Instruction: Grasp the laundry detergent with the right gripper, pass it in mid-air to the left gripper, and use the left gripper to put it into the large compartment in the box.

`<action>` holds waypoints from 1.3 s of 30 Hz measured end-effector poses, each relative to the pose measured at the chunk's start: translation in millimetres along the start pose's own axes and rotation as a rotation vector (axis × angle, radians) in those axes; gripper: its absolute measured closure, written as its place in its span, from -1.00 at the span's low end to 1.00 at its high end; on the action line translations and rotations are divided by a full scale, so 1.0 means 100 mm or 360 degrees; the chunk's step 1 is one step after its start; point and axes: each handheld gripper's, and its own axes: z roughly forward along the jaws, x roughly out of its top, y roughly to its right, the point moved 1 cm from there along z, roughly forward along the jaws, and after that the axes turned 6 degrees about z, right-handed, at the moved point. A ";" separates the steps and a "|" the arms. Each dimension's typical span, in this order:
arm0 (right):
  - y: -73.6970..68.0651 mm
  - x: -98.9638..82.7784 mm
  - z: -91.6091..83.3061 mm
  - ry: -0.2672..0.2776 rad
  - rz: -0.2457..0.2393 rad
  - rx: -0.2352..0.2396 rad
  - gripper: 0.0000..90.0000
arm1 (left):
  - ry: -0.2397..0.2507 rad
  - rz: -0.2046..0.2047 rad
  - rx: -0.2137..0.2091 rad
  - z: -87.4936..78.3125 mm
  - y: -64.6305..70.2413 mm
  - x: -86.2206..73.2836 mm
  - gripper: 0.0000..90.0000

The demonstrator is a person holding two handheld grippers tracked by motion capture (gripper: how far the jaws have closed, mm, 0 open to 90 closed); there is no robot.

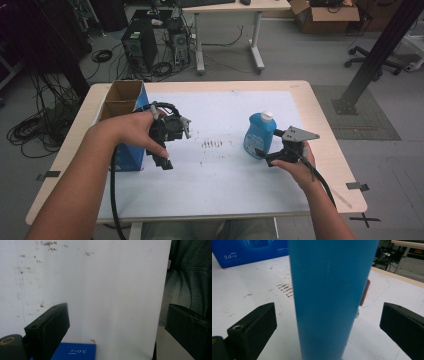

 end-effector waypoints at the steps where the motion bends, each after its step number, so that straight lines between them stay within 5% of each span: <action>1: 0.00 0.00 0.00 0.0000 0.0000 0.0000 -0.99 | 0.0006 -0.0001 0.0002 0.00 0.00 0.01 -0.87; 25: -0.02 -0.06 0.21 0.0068 0.0047 -0.0053 -0.99 | 0.0034 0.0025 -0.0002 0.01 0.00 0.03 -0.87; 39: -0.04 -0.06 0.23 0.0086 0.0013 -0.0074 -0.77 | 0.0041 0.0025 0.0002 0.01 -0.01 0.03 -0.87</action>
